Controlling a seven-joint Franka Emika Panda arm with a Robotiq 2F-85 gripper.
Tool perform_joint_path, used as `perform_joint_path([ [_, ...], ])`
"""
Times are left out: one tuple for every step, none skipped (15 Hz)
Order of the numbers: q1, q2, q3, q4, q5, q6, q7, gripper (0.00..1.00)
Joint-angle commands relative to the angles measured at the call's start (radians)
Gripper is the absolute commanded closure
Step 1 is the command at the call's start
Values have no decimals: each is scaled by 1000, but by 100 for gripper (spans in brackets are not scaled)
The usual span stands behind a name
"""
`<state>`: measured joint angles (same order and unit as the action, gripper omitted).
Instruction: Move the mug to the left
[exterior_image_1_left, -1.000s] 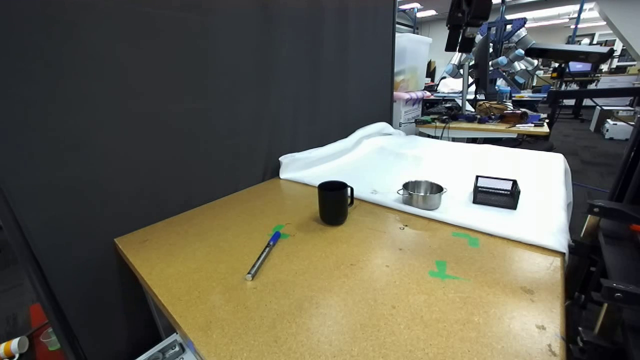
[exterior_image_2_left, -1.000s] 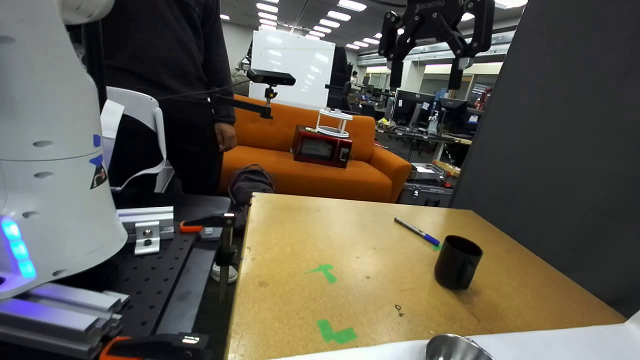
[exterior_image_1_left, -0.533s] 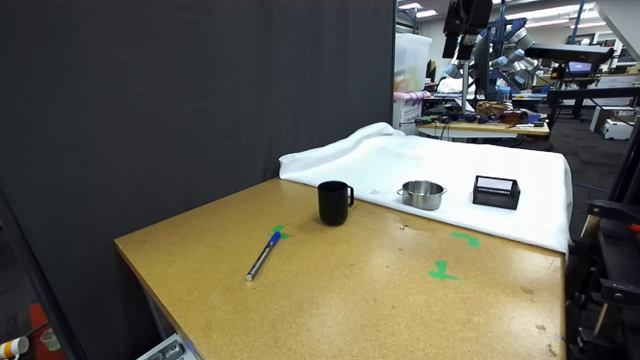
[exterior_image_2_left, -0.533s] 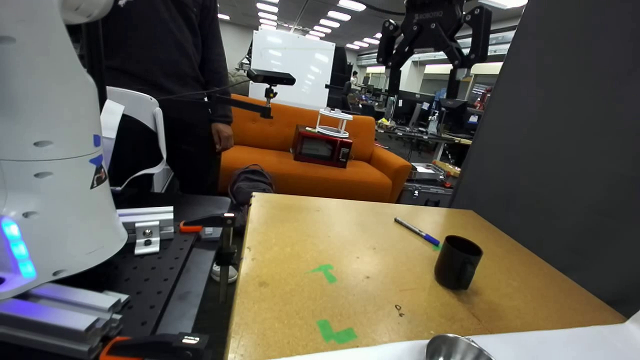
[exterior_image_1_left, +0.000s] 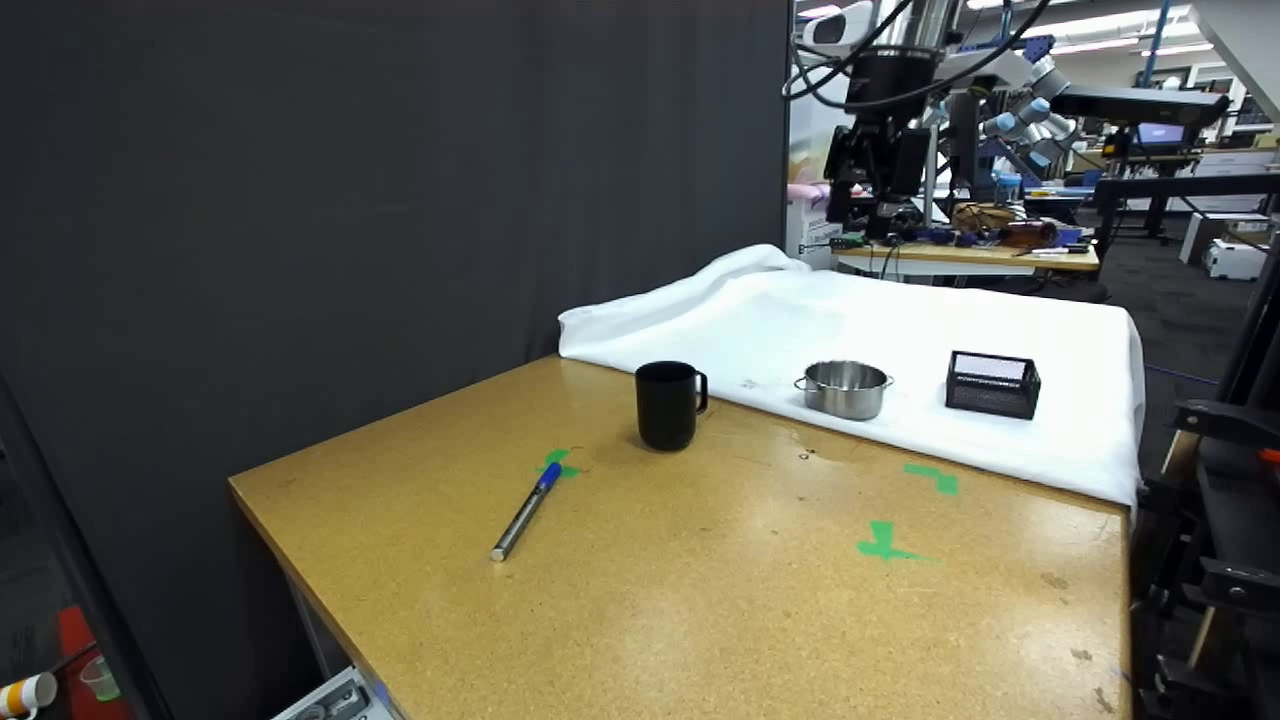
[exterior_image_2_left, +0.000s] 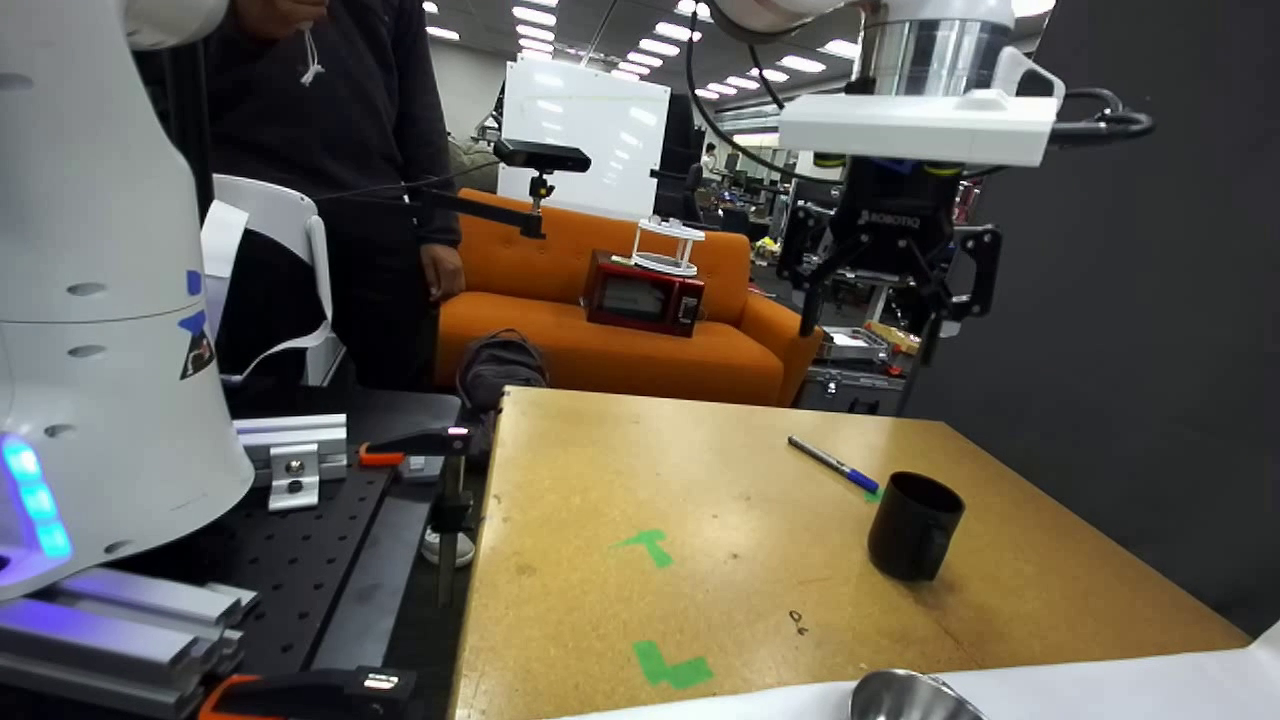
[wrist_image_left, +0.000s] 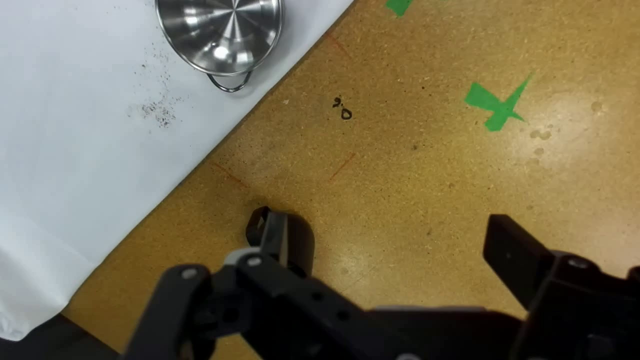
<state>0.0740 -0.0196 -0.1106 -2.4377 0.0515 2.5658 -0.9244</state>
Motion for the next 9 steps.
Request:
perform_joint_path([
  [-54, 100, 25, 91, 63, -6, -219, 0],
  [-72, 134, 31, 128, 66, -23, -267, 0],
  [-89, 172, 37, 166, 74, -34, -317, 0],
  [-107, 205, 44, 199, 73, -41, -355, 0],
  [-124, 244, 50, 242, 64, -51, -384, 0],
  [-141, 272, 58, 275, 58, -57, -405, 0],
  [-154, 309, 66, 321, 50, -69, -415, 0],
  [-169, 337, 77, 358, 50, -78, -429, 0],
  [-180, 363, 87, 395, 46, -85, -436, 0],
])
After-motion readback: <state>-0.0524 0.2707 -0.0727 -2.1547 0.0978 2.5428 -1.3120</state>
